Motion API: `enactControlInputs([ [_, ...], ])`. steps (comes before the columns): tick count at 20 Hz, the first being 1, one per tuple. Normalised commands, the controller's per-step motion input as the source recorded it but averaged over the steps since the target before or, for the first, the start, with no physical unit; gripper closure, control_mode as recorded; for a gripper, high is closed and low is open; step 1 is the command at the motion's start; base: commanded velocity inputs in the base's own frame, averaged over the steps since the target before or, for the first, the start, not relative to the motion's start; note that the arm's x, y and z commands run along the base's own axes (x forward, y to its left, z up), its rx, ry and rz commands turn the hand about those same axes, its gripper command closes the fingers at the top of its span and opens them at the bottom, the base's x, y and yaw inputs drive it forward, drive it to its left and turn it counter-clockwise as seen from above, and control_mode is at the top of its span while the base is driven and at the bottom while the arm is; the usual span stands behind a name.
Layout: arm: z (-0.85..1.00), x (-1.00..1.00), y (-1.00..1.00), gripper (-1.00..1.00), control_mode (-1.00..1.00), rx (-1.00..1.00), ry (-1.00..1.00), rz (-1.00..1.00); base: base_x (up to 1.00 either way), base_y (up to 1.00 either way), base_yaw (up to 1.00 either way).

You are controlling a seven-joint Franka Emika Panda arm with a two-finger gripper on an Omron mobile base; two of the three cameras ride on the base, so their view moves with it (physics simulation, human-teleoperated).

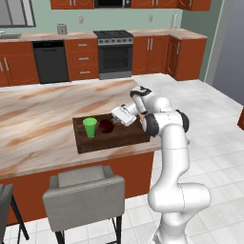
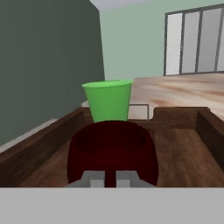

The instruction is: There is a tray on the dining counter. Grab the cup, mug, and pitcher and place them on the tray. The pitcher may be placed next to the tray if it cannot fit the tray.

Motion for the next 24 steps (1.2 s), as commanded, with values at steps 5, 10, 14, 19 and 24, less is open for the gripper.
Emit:
enactControlInputs([
  [5,-0.15,0.01,0.07,1.0,-1.0,0.0,0.0,0.03,0.0,0.0,0.0],
  [10,0.0,0.0,0.0,1.0,-1.0,0.0,0.0,0.01,0.0,0.0,0.0],
  [14,0.0,0.0,0.0,1.0,-1.0,0.0,0.0,0.0,0.0,0.0,0.0],
  [19,0.0,0.0,0.0,-1.0,-1.0,0.0,0.0,0.0,0.0,0.0,0.0],
  [24,0.0,0.0,0.0,-1.0,-1.0,0.0,0.0,0.0,0.0,0.0,0.0],
])
